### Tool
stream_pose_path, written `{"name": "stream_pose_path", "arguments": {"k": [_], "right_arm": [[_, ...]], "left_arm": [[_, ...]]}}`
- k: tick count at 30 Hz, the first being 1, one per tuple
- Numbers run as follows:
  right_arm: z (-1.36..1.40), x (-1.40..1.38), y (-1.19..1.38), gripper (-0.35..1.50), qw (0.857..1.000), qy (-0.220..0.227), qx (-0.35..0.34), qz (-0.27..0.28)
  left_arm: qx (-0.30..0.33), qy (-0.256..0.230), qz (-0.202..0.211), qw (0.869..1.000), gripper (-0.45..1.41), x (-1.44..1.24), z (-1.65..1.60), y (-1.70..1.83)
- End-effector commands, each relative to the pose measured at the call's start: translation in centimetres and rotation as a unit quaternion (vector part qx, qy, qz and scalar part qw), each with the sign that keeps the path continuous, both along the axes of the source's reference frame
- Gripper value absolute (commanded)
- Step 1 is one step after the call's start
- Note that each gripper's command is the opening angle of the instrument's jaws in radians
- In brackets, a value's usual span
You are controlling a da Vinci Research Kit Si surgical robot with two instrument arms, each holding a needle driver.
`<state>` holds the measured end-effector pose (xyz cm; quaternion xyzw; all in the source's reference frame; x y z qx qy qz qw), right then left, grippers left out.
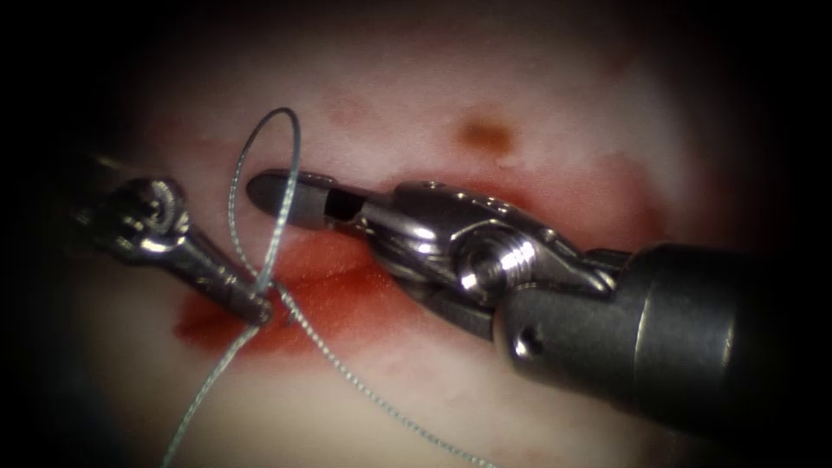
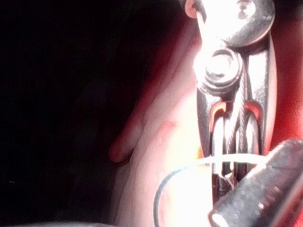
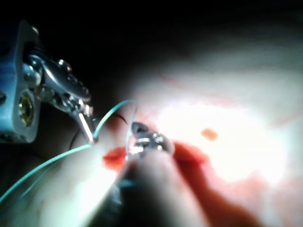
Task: Wound Closure
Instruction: Loop the suture once, clockwise, around the gripper.
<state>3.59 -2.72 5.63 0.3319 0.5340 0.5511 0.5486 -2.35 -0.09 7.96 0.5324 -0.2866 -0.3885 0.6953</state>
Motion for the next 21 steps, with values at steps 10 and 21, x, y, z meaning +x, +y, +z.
{"name": "stream_pose_path", "arguments": {"k": [10,21], "right_arm": [[-0.04,0.34,0.15,-0.35,0.994,0.109,0.002,-0.009],[-0.19,-0.09,0.10,-0.35,0.997,0.068,0.034,-0.021]], "left_arm": [[0.011,-0.003,0.039,0.999,-0.45,-0.05,0.15,-0.05],[-0.009,0.024,0.028,0.999,-0.45,0.18,0.17,0.13]]}}
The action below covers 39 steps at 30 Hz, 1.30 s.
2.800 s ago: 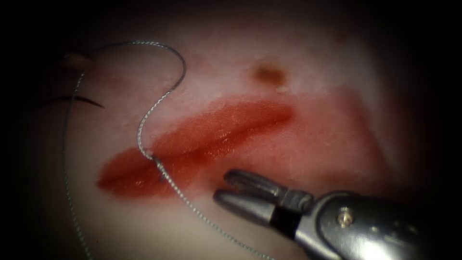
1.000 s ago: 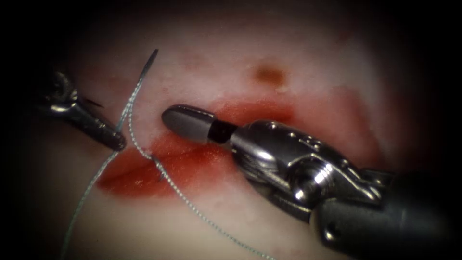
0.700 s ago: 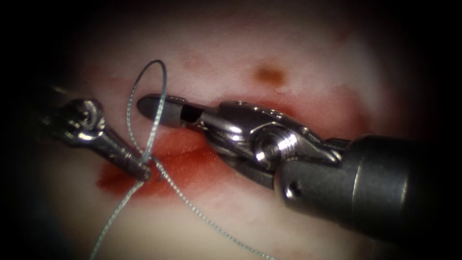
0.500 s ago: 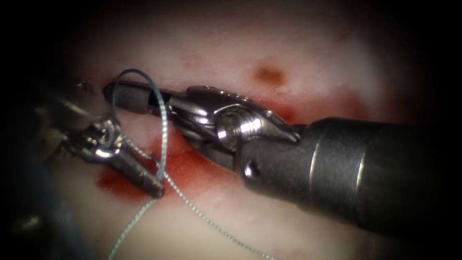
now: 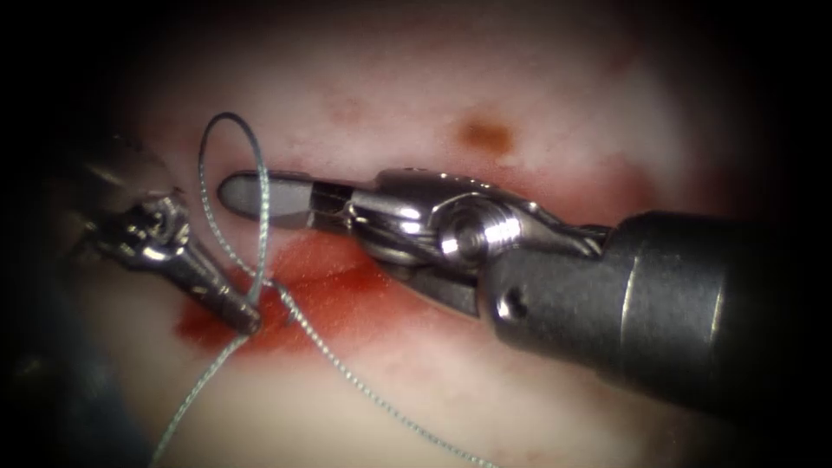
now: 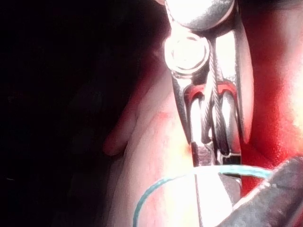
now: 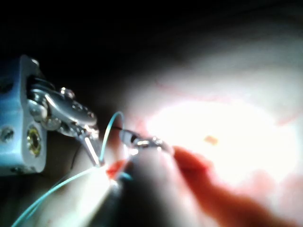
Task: Wound Closure
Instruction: Loop the suture once, clockwise, around the gripper.
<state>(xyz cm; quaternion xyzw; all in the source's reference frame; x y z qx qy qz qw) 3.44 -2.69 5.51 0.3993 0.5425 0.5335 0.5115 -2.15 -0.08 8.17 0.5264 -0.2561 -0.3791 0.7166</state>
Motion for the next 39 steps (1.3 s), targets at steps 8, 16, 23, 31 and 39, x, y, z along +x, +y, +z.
{"name": "stream_pose_path", "arguments": {"k": [8,16,23,31,39], "right_arm": [[-0.14,-0.07,0.06,-0.35,1.000,0.016,0.001,-0.003],[-0.03,0.30,0.00,-0.35,0.999,0.042,0.018,-0.012],[0.04,0.65,-0.01,-0.35,0.998,0.059,0.021,-0.022],[-0.01,0.77,0.06,-0.35,0.997,0.073,0.018,0.011],[-0.08,0.71,0.13,-0.35,0.993,0.106,0.017,0.045]], "left_arm": [[-0.008,0.002,-0.006,1.000,-0.45,-0.07,-0.03,0.11],[-0.015,-0.008,0.001,1.000,-0.45,-0.12,-0.03,0.11],[-0.013,-0.009,0.006,1.000,-0.45,-0.14,-0.03,0.08],[-0.008,-0.015,0.035,0.999,-0.45,-0.09,0.05,-0.06],[0.025,0.007,0.047,0.999,-0.45,-0.01,0.11,-0.15]]}}
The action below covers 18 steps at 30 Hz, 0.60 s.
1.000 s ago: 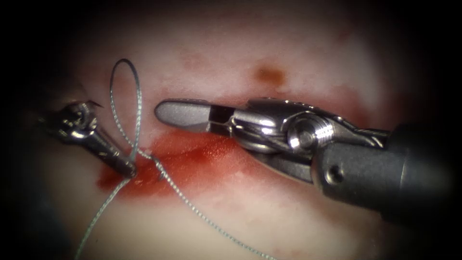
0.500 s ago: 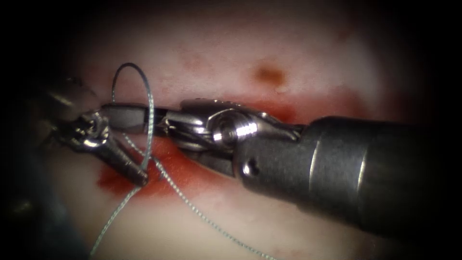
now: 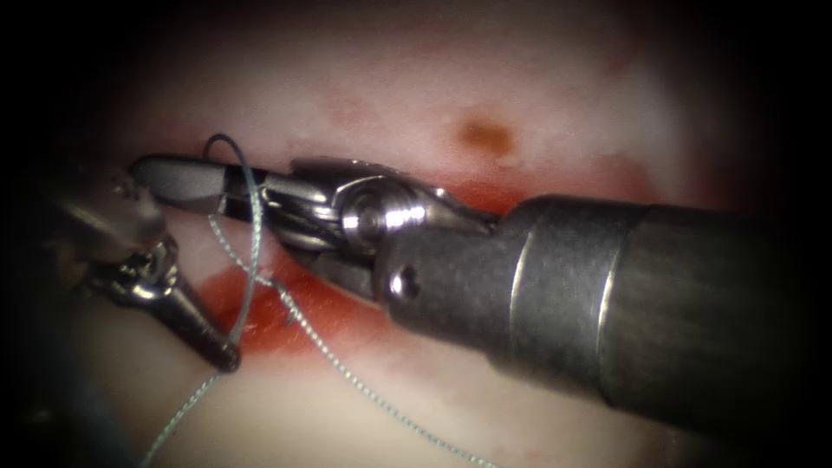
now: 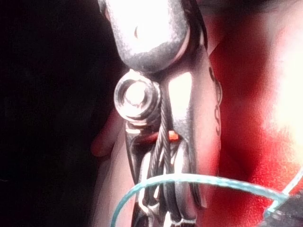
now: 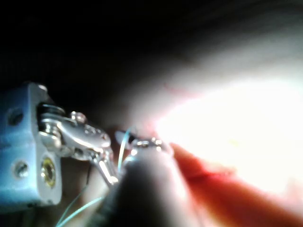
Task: Wound Closure
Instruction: Loop the suture once, clockwise, around the gripper.
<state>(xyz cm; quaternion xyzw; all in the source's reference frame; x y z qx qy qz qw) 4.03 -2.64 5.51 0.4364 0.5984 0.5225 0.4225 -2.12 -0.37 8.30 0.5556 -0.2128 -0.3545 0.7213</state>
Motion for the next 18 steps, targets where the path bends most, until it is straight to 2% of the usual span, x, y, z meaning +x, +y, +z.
{"name": "stream_pose_path", "arguments": {"k": [1,10,13,18], "right_arm": [[-0.09,0.12,0.09,-0.35,1.000,0.009,-0.002,0.003],[-0.22,-0.03,0.17,-0.35,0.998,0.053,0.002,0.023],[-0.26,-0.06,0.16,-0.35,0.997,0.072,0.004,0.030],[-0.31,-0.10,0.11,-0.35,0.994,0.105,0.011,0.006]], "left_arm": [[0.002,0.004,-0.003,1.000,-0.45,-0.03,-0.02,0.14],[-0.003,0.024,0.006,1.000,-0.45,0.13,0.12,0.18],[-0.009,0.028,-0.003,1.000,-0.45,0.18,0.18,0.22],[-0.030,0.039,-0.023,0.999,-0.45,0.19,0.33,0.32]]}}
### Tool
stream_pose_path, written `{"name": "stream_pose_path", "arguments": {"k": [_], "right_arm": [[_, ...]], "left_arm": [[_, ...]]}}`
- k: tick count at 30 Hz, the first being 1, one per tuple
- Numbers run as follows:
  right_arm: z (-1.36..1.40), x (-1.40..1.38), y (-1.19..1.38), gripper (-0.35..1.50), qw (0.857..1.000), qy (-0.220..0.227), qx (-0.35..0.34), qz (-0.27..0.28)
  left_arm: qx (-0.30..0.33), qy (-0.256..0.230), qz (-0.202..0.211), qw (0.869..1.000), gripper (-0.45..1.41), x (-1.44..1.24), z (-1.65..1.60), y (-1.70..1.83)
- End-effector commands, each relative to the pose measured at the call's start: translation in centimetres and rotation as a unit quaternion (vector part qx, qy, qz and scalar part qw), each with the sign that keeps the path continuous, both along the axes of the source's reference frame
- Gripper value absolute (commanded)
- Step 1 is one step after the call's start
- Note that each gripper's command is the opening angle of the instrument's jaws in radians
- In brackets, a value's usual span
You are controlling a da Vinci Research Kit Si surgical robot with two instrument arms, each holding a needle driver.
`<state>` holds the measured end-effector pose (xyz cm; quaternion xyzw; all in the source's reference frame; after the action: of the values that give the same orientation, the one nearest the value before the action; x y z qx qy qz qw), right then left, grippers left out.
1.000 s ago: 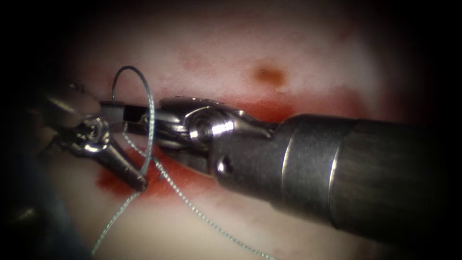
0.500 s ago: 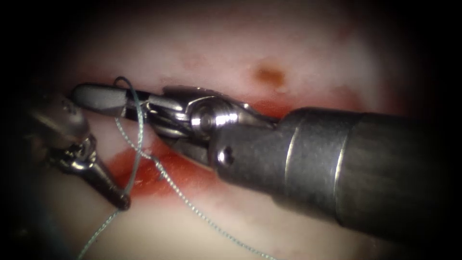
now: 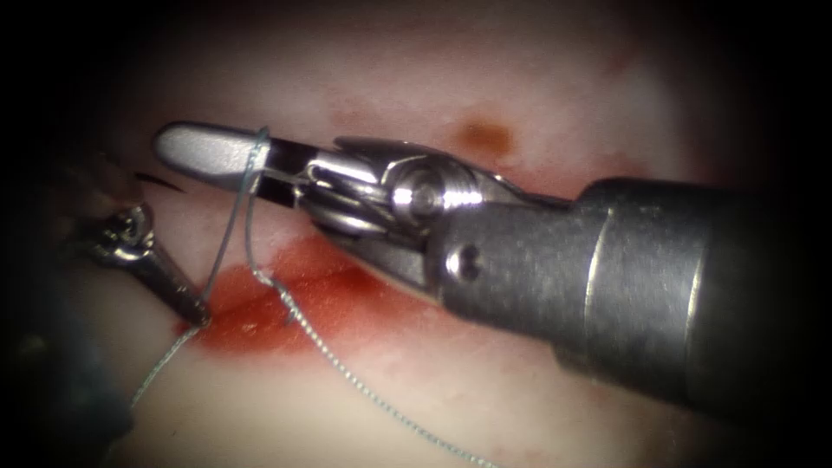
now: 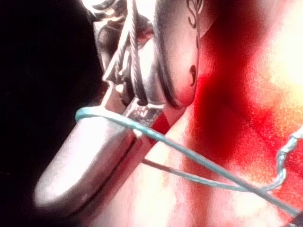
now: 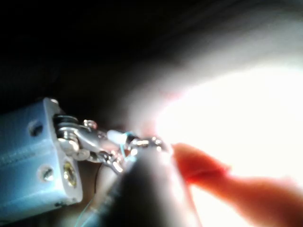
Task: Wound Closure
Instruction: Loop the suture once, clockwise, around the gripper, then grab the short suture tail.
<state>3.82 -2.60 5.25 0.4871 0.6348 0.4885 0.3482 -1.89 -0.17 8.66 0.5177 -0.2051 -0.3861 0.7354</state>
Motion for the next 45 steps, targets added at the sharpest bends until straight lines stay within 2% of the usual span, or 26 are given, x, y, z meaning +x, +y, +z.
{"name": "stream_pose_path", "arguments": {"k": [1,7,10,11,14,15,17,18,24,25,26,30,32,35,38,39,41,45], "right_arm": [[-0.06,0.11,0.05,-0.35,1.000,0.008,-0.003,-0.009],[-0.07,0.05,0.01,-0.35,0.997,-0.025,-0.002,-0.072],[-0.07,0.00,-0.04,-0.35,0.990,-0.062,-0.027,-0.126],[-0.08,-0.04,-0.06,-0.35,0.983,-0.086,-0.046,-0.155],[-0.09,-0.10,-0.08,-0.35,0.973,-0.120,-0.061,-0.188],[-0.09,-0.12,-0.08,-0.35,0.964,-0.147,-0.068,-0.210],[-0.09,-0.13,-0.08,-0.35,0.956,-0.168,-0.074,-0.229],[-0.11,-0.13,-0.06,-0.35,0.946,-0.193,-0.073,-0.249],[-0.23,-0.14,-0.01,-0.35,0.916,-0.265,-0.079,-0.292],[-0.26,-0.15,0.00,-0.35,0.907,-0.279,-0.089,-0.302],[-0.32,-0.18,0.01,-0.35,0.892,-0.303,-0.096,-0.321],[-0.51,-0.28,0.00,-0.35,0.853,-0.350,-0.113,-0.369],[-0.63,-0.33,-0.01,-0.35,0.851,-0.346,-0.112,-0.378],[-0.66,-0.38,-0.06,-0.35,0.844,-0.345,-0.113,-0.393],[-0.67,-0.42,-0.13,-0.35,0.826,-0.364,-0.117,-0.413],[-0.67,-0.42,-0.16,-0.35,0.814,-0.377,-0.118,-0.425],[-0.66,-0.43,-0.19,-0.35,0.801,-0.391,-0.119,-0.438],[-0.61,-0.39,-0.26,-0.35,0.794,-0.392,-0.122,-0.447]], "left_arm": [[-0.007,0.002,-0.003,1.000,-0.45,-0.03,-0.02,0.14],[-0.022,0.007,-0.019,1.000,-0.45,-0.08,0.05,0.30],[-0.034,0.007,-0.023,0.999,-0.45,-0.12,0.05,0.38],[-0.037,0.006,-0.031,0.999,-0.45,-0.12,0.03,0.42],[-0.042,0.008,-0.034,0.999,-0.45,-0.10,-0.01,0.47],[-0.042,0.007,-0.036,0.998,-0.45,-0.09,-0.04,0.48],[-0.040,0.006,-0.037,0.998,-0.45,-0.06,-0.08,0.48],[-0.038,0.007,-0.037,0.999,-0.45,-0.03,-0.12,0.48],[-0.042,0.005,-0.040,0.998,-0.45,-0.02,-0.26,0.50],[-0.040,0.005,-0.041,0.998,-0.45,-0.02,-0.29,0.50],[-0.040,0.004,-0.042,0.998,-0.45,-0.03,-0.32,0.49],[-0.045,0.001,-0.044,0.998,-0.45,-0.10,-0.40,0.43],[-0.043,0.000,-0.039,0.998,-0.45,-0.16,-0.41,0.40],[-0.043,0.002,-0.037,0.998,-0.45,-0.20,-0.40,0.38],[-0.044,0.007,-0.033,0.998,-0.45,-0.23,-0.38,0.37],[-0.045,0.006,-0.029,0.999,-0.45,-0.25,-0.37,0.35],[-0.043,0.007,-0.025,0.999,-0.45,-0.29,-0.37,0.32],[-0.046,0.004,-0.022,0.999,-0.45,-0.33,-0.39,0.30]]}}
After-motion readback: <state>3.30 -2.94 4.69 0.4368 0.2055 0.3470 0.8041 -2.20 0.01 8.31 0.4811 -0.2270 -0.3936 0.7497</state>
